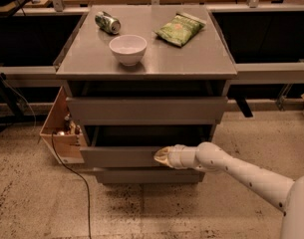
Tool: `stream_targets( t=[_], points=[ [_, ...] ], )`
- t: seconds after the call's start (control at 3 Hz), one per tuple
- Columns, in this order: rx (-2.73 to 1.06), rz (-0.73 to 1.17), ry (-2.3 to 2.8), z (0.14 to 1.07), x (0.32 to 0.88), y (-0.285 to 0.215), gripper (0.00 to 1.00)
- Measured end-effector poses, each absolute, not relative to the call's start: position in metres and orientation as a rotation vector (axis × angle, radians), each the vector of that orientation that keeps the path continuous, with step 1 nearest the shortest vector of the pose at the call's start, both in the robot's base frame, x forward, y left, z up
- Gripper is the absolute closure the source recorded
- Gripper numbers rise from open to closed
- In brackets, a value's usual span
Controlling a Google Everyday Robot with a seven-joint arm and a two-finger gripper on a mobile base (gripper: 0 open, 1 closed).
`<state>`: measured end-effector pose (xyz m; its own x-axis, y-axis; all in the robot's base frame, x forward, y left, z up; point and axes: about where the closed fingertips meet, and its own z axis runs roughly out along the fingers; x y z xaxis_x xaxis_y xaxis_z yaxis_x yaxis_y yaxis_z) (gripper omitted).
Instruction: Close middle drawer
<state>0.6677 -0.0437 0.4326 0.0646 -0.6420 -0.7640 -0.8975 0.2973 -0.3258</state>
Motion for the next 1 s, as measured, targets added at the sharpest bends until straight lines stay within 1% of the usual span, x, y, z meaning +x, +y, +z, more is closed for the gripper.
stream_targets(
  t=[0.33,0.67,1.0],
  points=[
    [-1.363,0.278,1.643,0.441,0.688,-0.023,1.0],
    [-1.331,0.246,1.593,0.446,0.711,0.016,1.0],
    [-1.333,0.248,1.591,0.442,0.71,0.024,1.0]
  ],
)
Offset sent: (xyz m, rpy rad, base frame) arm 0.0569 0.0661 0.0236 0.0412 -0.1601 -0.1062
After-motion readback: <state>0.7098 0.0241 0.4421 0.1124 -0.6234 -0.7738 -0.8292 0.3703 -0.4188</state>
